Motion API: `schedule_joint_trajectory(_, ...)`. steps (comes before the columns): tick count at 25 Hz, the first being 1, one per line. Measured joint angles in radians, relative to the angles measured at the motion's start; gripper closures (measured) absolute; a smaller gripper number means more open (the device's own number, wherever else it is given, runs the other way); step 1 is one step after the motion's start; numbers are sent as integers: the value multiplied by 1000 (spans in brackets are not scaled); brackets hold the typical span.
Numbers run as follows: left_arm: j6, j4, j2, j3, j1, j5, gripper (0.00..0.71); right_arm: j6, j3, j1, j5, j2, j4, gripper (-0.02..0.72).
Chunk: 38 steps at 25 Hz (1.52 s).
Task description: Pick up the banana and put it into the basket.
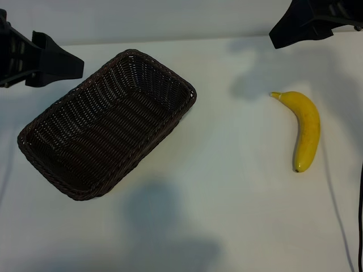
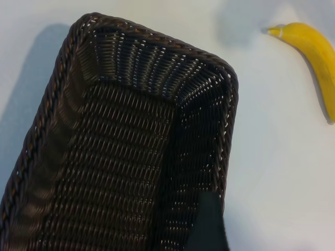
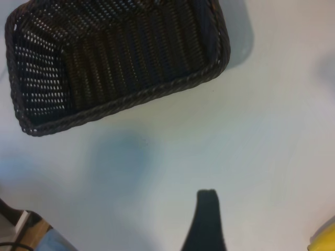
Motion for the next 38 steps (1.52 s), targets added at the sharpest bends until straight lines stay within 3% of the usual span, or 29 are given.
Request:
schedule_joint_trajectory(30, -8, -14, 0, 0, 0, -21, 100, 0, 0, 0, 0, 0, 0, 98)
schedule_joint_trajectory(34, -126, 22, 0, 0, 0, -7, 100, 0, 0, 0, 0, 0, 0, 98)
schedule_joint_trajectory(38, -314, 174, 0, 0, 0, 40, 100, 0, 0, 0, 0, 0, 0, 98)
